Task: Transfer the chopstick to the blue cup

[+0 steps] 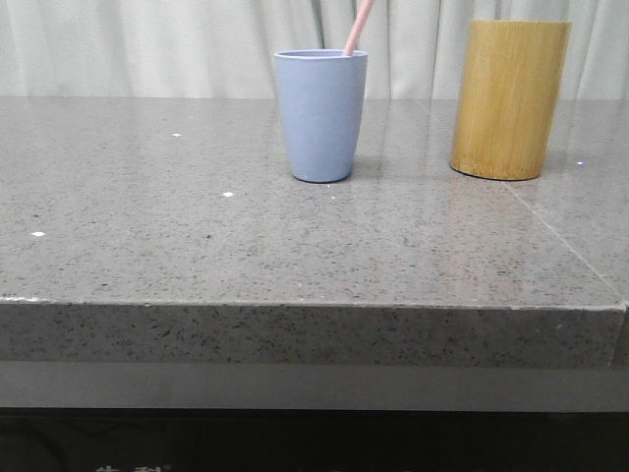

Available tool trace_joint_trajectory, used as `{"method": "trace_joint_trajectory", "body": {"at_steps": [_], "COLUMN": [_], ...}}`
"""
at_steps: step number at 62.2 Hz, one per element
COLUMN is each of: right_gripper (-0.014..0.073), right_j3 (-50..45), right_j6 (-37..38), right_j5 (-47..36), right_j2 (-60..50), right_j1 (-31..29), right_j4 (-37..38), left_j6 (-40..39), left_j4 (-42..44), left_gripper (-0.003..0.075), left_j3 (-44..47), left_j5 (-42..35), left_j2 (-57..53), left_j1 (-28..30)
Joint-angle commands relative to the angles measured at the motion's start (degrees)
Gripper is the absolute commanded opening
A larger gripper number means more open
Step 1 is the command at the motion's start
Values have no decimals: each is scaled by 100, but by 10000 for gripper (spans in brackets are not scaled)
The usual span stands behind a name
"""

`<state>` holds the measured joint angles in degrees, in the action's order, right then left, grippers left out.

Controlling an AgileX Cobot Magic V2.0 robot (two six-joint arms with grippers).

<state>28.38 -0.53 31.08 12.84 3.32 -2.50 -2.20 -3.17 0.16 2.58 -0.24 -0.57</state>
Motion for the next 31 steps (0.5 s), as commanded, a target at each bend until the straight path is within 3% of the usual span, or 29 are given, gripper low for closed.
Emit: {"method": "trace_joint_trajectory", "body": {"at_steps": [1,16,27,31], "right_gripper": [-68,-68,-68,-68], "right_j3": [-519,-2264,-2988,-2961], "right_j6": [-8,-8,-8,-8], "right_j5": [-1169,-2570,-3108,-2913], "right_j2": [-407,-1247,-1468,-1463], "right_j1": [-306,-774,-810,-768], "right_j4": [-218,-706,-706,-701], "left_j6": [8,8,8,8], "left_j4": [-36,-36,-36,-36], "left_gripper": [-19,-19,-19,-19], "left_j3": [78,78,78,78], "left_j5": [-477,-477,-477,-477], "left_j2": [-128,-128,-128,-128], "left_j1": [-30,-30,-30,-30]}}
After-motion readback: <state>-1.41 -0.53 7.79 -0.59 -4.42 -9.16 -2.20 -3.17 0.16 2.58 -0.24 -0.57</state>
